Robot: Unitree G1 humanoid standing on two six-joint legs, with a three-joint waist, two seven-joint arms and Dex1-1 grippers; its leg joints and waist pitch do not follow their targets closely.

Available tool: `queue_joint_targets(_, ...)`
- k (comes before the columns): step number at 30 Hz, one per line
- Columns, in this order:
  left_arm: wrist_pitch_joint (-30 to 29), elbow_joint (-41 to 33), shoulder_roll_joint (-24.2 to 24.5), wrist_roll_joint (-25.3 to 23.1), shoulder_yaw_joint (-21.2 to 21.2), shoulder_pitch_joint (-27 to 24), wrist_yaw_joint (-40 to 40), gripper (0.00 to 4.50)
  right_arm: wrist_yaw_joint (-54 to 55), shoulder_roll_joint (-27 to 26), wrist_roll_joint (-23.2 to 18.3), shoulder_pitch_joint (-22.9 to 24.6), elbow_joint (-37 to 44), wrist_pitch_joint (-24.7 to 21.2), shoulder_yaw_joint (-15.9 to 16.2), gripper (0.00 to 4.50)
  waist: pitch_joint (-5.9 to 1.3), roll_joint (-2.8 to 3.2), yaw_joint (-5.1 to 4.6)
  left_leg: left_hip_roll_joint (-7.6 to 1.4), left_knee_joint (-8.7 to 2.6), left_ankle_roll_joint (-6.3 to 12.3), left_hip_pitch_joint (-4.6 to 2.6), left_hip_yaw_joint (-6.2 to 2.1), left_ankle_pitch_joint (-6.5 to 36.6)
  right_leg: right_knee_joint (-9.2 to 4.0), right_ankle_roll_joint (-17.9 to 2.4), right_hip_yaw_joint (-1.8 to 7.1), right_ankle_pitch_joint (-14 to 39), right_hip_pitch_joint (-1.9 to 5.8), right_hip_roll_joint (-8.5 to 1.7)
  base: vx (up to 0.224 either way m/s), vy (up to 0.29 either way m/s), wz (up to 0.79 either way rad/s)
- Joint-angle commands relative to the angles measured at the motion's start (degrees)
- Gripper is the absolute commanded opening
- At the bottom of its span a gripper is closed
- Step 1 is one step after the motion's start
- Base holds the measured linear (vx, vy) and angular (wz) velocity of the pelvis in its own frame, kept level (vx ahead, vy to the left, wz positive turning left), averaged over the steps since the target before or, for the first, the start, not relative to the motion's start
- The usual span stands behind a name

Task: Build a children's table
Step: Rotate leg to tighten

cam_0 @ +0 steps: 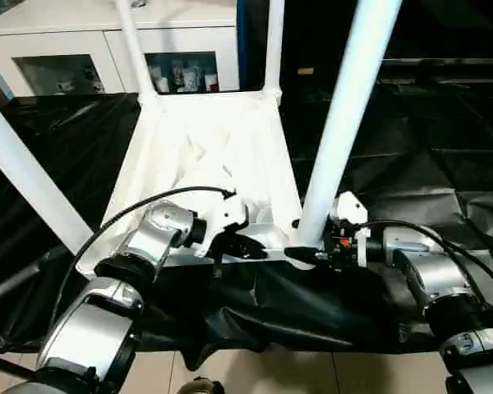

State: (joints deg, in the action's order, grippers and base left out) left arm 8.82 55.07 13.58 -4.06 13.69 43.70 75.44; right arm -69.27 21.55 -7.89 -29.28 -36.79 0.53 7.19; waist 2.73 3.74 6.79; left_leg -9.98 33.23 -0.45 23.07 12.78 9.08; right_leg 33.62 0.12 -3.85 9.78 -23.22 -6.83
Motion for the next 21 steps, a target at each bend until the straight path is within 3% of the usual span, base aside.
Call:
queue_joint_targets(1, 0.08, -1.35, -0.53, 1.29, 0.09, 0.12, 0.66, 0.0, -1.64, -0.37, -0.62, -0.29, 0.58, -0.14, 0.92, 2.8, -4.02, -0.95, -0.01, -3.72, -4.05, 2.85, -1.9, -2.04, 17.05, -3.24, -15.16, 1.89, 9.58, 2.3, -2.84, 0.0, 0.0, 0.0)
queue_joint_targets(4, 0.03, -0.66, -1.19, 1.32, -0.88, 0.38, -2.12, 0.0, 0.43, -0.98, -0.52, -0.11, 0.16, -0.1, 0.18, 2.75, -4.02, -1.05, 0.05, -3.66, -3.85, 3.91, -1.81, -1.96, 15.54, -3.19, -15.36, 1.82, 8.92, 2.29, -2.81, 0.0, 0.0, 0.0)
queue_joint_targets(7, -0.13, 0.97, -1.98, 0.82, -1.82, 1.28, -6.82, 0.0, 6.74, -2.22, 1.25, -0.72, -2.11, 1.33, -0.73, 2.74, -3.82, -1.0, -0.1, -3.7, -4.07, 3.1, -1.82, -2.04, 16.93, -3.46, -14.76, 1.85, 11.75, 2.13, -2.78, 0.0, 0.0, 0.0)
queue_joint_targets(8, -0.77, 3.62, -2.91, -0.32, -2.53, 2.93, -13.48, 0.0, 17.42, -4.63, 2.94, -1.95, -6.22, 1.51, -2.64, 2.74, -3.65, -0.97, -0.43, -3.61, -4.18, 1.52, -1.88, -2.15, 19.38, -3.7, -13.99, 1.92, 15.73, 1.82, -2.85, 0.0, 0.0, 0.0)
queue_joint_targets(11, -1.34, 5.76, -4.52, -0.83, -3.47, 4.53, -20.06, 0.0, 26.86, -7.69, 3.05, -2.55, -9.32, 0.38, -4.86, 2.74, -3.32, -0.95, -1.51, -3.4, -4.66, -2.09, -2.26, -2.72, 24.67, -4.47, -11.44, 1.94, 23.76, 1.51, -3.02, 0.0, 0.0, 0.0)
queue_joint_targets(13, -2.0, 6.21, -5.68, -0.88, -3.73, 5.14, -22.46, 0.0, 30.95, -9.51, 2.65, -2.73, -10.26, -0.31, -5.92, 2.74, -3.33, -1.04, -1.8, -3.39, -4.69, -2.3, -2.43, -2.85, 25.77, -4.67, -10.81, 1.92, 24.05, 1.42, -2.87, 0.0, 0.0, 0.0)
queue_joint_targets(14, -2.59, 6.69, -6.92, -1.08, -3.86, 5.75, -25.18, 0.0, 34.85, -11.42, 2.13, -3.01, -11.14, -0.87, -6.95, 2.74, -3.38, -0.87, -2.21, -3.36, -4.76, -2.05, -2.11, -2.74, 25.15, -4.51, -11.24, 2.08, 21.31, 1.49, -2.81, 0.0, 0.0, 0.0)
queue_joint_targets(16, -3.96, 7.72, -10.05, -1.47, -4.0, 6.95, -31.32, 0.0, 42.84, -15.97, 1.49, -3.99, -13.2, -1.21, -8.37, 2.74, -3.45, -0.41, -2.45, -3.21, -4.72, -2.16, -2.11, -2.76, 24.86, -4.42, -11.75, 2.03, 19.68, 1.45, -2.83, 0.0, 0.0, 0.0)
queue_joint_targets(19, -3.97, 8.49, -11.6, -1.83, -3.61, 7.43, -34.17, 0.0, 46.16, -18.35, 2.12, -4.88, -14.21, -0.48, -8.22, 2.73, -3.51, -0.54, -2.88, -3.05, -4.68, -1.95, -2.31, -2.67, 25.58, -4.67, -11.63, 1.92, 19.34, 1.39, -2.65, 0.0, 0.0, 0.0)
queue_joint_targets(21, -3.43, 9.53, -13.06, -2.41, -3.55, 7.94, -36.55, 0.0, 48.23, -20.65, 3.49, -6.1, -15.46, 0.21, -7.32, 2.73, -3.58, -0.37, -3.11, -2.93, -4.59, -0.95, -1.96, -2.6, 24.34, -4.54, -11.82, 1.91, 17.63, 1.63, -2.65, 0.0, 0.0, 0.0)
